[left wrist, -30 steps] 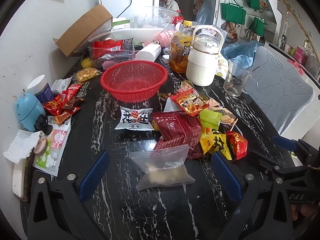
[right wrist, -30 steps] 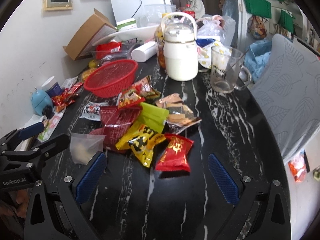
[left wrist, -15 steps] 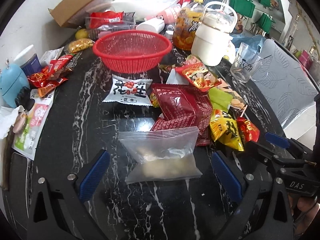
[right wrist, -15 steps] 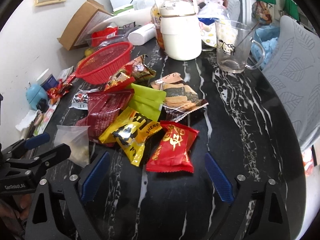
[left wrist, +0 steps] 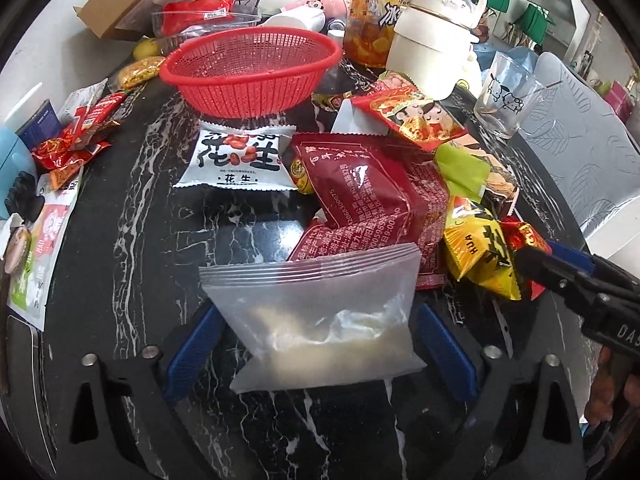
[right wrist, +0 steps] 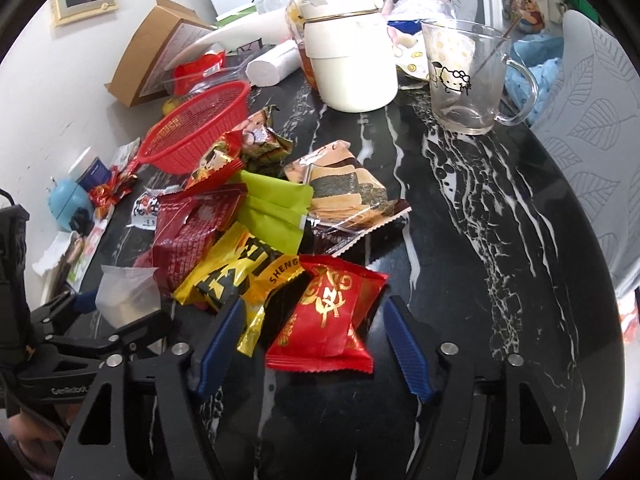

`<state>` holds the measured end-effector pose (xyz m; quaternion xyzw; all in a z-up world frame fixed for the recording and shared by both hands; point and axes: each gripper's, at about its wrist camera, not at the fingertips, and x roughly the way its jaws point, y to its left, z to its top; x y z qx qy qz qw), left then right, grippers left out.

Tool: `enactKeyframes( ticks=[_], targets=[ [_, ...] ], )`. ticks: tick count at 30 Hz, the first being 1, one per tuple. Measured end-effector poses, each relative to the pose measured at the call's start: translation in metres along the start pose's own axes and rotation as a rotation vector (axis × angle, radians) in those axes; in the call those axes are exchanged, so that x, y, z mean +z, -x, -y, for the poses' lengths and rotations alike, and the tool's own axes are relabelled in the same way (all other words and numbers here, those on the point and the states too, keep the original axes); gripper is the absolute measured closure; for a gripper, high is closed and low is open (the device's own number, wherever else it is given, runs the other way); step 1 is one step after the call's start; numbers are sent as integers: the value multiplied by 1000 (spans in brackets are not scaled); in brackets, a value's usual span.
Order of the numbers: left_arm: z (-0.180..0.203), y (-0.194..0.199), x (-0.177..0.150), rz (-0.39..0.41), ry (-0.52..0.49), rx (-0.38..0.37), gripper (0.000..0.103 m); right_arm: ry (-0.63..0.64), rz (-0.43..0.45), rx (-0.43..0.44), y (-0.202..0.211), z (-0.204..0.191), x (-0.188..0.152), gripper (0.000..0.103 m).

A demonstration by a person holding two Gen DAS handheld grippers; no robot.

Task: Organize snacks
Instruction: 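Grasp the clear zip bag with the left gripper while the right grasps a red packet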

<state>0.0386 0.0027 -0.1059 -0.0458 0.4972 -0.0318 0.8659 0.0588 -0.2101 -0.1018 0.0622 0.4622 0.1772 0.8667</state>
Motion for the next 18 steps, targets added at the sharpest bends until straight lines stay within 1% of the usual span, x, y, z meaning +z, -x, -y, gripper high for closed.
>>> enactKeyframes(
  ticks=[1, 3, 4, 5, 6, 9, 10, 12, 15, 18],
  targets=[
    [0, -2, 0, -7, -1, 4, 16, -2, 2, -1, -1, 1, 1, 32],
    [0, -3, 1, 6, -13, 17, 22, -3, -1, -10, -3, 2, 3, 33],
    [1, -2, 1, 8, -17, 22, 30, -3, -3, -13, -5, 3, 4, 33],
    [1, -1, 2, 12, -22, 27, 38, -4, -6, -15, -6, 3, 4, 38],
    [0, -1, 3, 14, -24, 29, 39, -7, -11, -16, -8, 3, 4, 42],
    [-2, -2, 4, 12, -24, 23, 39, -21, -20, -8, -11, 5, 5, 47],
    [-3, -1, 3, 11, -26, 25, 41, -19, -24, -13, -12, 4, 5, 48],
    [-3, -1, 3, 8, -28, 25, 42, -9, -31, -25, -14, 3, 5, 57],
    [-4, 2, 1, 8, -23, 16, 43, 8, -34, -51, -15, 0, 3, 67],
    [-4, 6, -1, 16, -26, 16, 43, 7, -33, -50, -14, 1, 1, 68]
  ],
)
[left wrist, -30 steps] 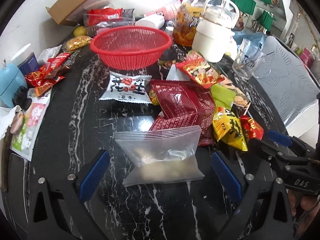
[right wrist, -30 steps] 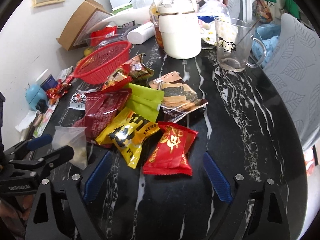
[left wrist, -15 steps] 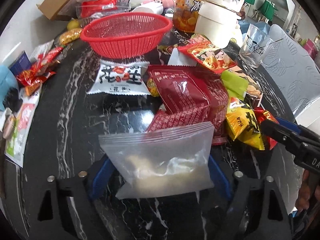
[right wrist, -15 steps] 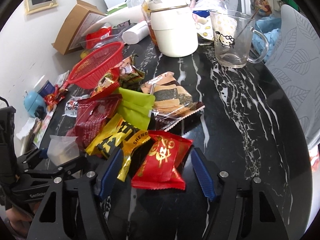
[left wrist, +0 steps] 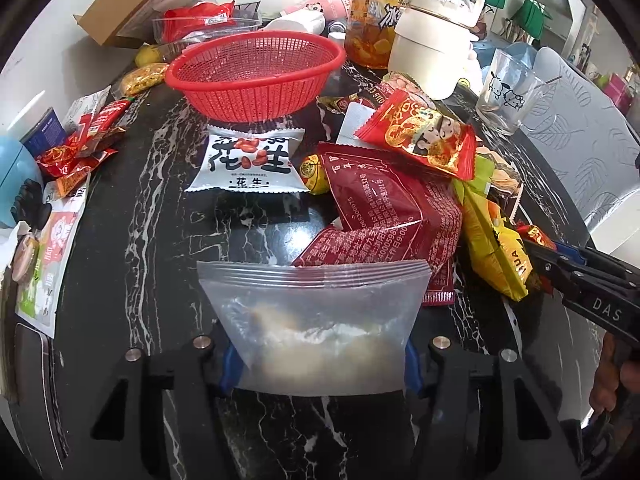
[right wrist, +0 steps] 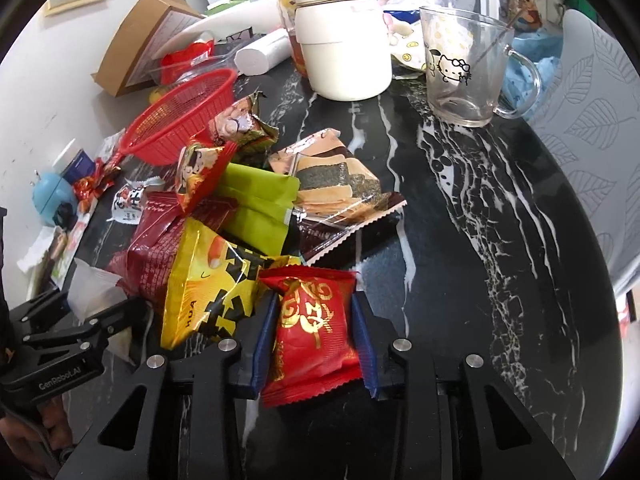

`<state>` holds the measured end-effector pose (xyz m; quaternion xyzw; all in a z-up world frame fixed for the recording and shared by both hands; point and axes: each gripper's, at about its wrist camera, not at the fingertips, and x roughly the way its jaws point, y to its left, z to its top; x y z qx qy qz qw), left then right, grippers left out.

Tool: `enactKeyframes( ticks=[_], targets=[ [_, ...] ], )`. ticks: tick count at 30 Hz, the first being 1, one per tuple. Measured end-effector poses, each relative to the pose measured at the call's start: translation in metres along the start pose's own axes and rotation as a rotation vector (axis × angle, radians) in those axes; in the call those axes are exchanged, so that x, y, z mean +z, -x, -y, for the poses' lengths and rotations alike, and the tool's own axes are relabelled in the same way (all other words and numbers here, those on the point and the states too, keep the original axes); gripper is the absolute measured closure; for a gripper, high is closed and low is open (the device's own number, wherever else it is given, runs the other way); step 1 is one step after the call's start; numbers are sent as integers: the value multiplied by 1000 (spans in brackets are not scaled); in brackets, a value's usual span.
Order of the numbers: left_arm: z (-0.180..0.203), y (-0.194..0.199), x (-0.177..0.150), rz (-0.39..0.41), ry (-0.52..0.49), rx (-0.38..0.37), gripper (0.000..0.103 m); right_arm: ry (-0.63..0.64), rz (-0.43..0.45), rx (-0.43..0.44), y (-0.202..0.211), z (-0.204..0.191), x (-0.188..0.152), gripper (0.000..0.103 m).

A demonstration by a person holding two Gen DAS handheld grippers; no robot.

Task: Organize snacks
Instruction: 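Grasp the clear zip bag with the left gripper while the right grasps a red packet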

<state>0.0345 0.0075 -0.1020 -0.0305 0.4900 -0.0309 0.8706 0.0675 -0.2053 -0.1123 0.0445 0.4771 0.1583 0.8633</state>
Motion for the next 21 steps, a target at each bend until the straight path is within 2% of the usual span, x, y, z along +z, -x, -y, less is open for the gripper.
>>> enactKeyframes(
  ticks=[14, 21],
  targets=[
    [-5, 27, -13, 55, 17, -34, 43, 8, 35, -20, 26, -11, -19, 68],
    [-7, 45, -23, 85, 13, -53, 43, 25, 53, 2, 45, -27, -33, 68]
  ],
)
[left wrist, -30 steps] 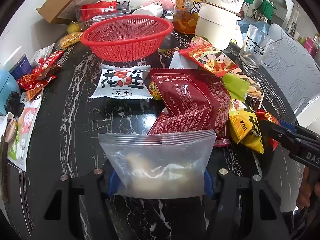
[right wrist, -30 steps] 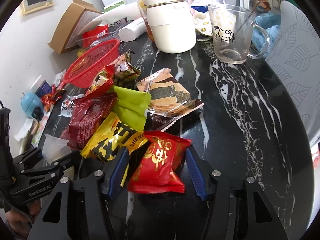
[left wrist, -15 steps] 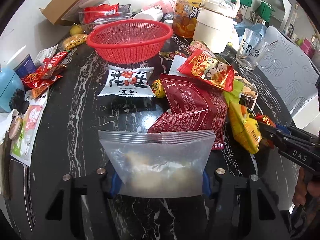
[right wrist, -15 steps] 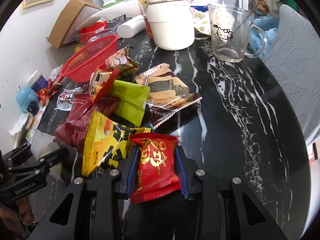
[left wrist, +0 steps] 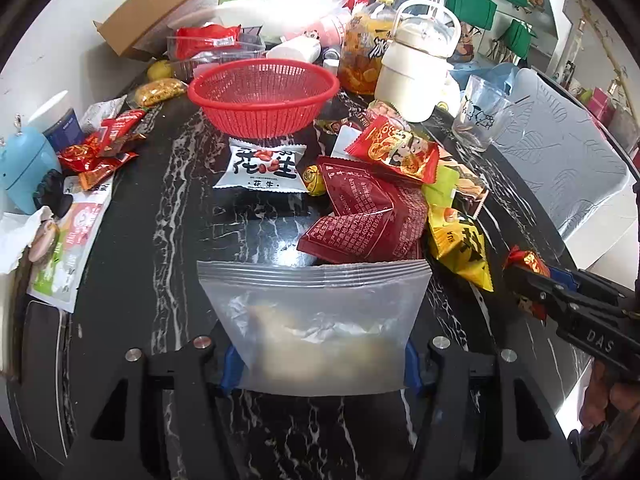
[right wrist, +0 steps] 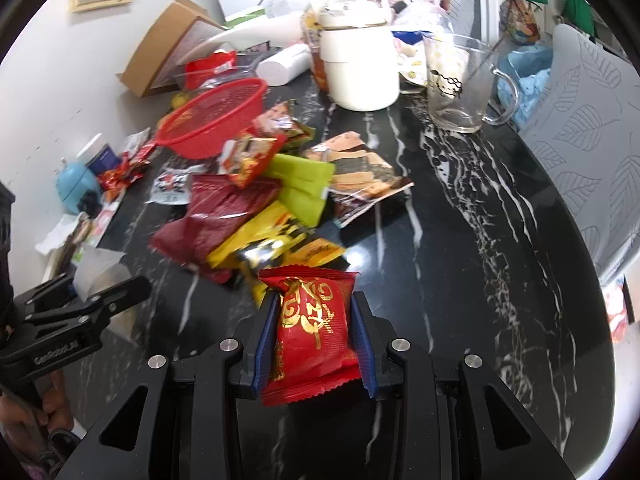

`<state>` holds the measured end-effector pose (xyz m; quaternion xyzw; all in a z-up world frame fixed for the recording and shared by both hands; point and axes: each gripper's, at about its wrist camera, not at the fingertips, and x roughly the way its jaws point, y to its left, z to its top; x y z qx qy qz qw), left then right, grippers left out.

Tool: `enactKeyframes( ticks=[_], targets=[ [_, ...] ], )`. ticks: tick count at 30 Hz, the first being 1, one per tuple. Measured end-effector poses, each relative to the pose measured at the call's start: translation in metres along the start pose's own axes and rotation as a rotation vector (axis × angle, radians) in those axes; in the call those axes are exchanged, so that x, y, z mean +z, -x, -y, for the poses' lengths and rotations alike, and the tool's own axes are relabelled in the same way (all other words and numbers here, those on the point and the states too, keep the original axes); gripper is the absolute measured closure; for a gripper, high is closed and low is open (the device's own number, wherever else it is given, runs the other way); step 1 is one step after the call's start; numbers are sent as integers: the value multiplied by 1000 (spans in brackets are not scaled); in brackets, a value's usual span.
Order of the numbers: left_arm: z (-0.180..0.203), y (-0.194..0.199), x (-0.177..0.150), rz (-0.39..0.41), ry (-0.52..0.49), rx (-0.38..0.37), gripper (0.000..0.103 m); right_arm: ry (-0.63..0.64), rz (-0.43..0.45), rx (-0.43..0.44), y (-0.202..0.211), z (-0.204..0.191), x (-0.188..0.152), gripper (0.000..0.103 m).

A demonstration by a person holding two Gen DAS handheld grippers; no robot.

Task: Organize snacks
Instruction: 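Grasp the clear zip bag with the left gripper while the right grasps a red packet, then carry the zip bag and red packet over the red basket with both grippers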

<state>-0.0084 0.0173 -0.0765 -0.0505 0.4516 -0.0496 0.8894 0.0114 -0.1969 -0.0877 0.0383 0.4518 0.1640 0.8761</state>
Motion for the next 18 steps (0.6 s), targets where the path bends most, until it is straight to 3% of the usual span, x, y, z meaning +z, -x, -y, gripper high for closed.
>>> enactKeyframes(
  ticks=[10, 18],
  targets=[
    [-5, 30, 4, 77, 0, 12, 43, 69, 26, 55, 19, -32, -7, 68],
    [-10, 45, 27, 140, 3, 33, 43, 146, 49, 125, 20, -52, 13, 68]
  ],
)
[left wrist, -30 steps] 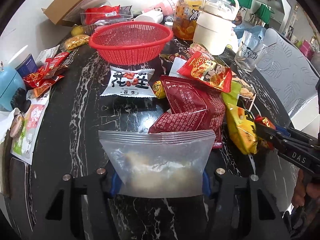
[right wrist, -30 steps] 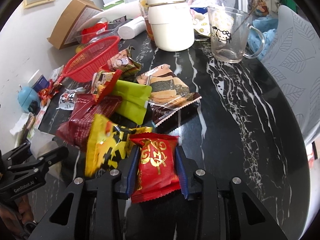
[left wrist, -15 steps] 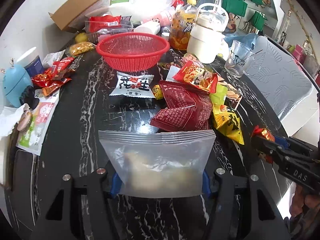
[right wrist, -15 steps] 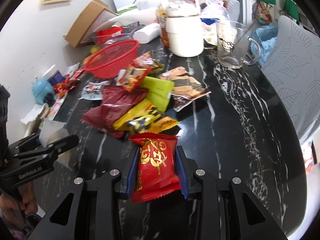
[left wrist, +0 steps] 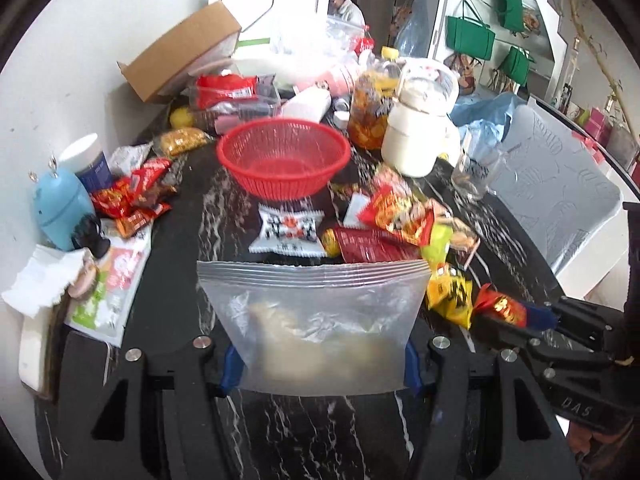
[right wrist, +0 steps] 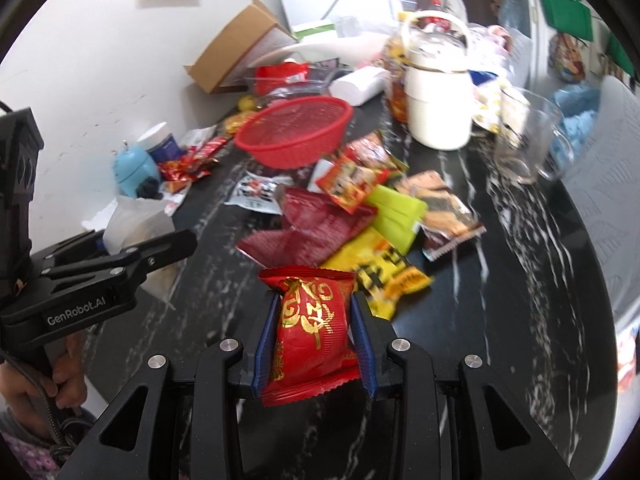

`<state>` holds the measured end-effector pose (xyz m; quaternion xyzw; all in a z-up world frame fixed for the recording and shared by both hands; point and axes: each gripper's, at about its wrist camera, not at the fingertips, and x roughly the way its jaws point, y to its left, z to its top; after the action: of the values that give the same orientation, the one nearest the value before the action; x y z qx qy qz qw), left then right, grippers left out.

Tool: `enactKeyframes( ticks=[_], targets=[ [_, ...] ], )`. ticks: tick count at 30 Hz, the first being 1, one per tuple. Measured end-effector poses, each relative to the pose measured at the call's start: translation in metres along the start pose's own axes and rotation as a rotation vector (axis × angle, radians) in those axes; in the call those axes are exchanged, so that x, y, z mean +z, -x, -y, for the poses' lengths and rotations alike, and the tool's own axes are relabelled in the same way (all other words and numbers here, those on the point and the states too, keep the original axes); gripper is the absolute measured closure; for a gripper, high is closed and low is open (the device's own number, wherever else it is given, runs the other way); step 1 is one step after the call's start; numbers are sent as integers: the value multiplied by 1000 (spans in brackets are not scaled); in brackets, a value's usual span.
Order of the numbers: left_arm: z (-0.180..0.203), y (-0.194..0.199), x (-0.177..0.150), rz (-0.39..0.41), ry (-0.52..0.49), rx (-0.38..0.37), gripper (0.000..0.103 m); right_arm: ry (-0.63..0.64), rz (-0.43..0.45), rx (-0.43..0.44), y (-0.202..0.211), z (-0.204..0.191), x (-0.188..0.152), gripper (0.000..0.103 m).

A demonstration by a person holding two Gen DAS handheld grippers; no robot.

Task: Organize snacks
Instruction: 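Carry the zip bag and red packet over the red basket with both grippers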

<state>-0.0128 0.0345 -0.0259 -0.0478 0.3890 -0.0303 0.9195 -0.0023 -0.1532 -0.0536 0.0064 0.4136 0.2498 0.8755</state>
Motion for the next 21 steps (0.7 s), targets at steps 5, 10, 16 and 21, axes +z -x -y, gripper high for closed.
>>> enactKeyframes(
  ticks=[5, 10, 16, 21],
  targets=[
    [-2, 0, 20, 37, -7, 5, 43, 36, 10, 19, -5, -3, 20, 68],
    [-3, -3, 44, 76, -15, -4, 43, 62, 28, 30, -10, -2, 46, 68],
    [-7, -13, 77, 118, -14, -7, 43, 82, 52, 39, -19, 3, 81, 68],
    [-14, -26, 103, 128, -9, 4, 43, 99, 73, 48, -29, 7, 111, 68]
  ],
)
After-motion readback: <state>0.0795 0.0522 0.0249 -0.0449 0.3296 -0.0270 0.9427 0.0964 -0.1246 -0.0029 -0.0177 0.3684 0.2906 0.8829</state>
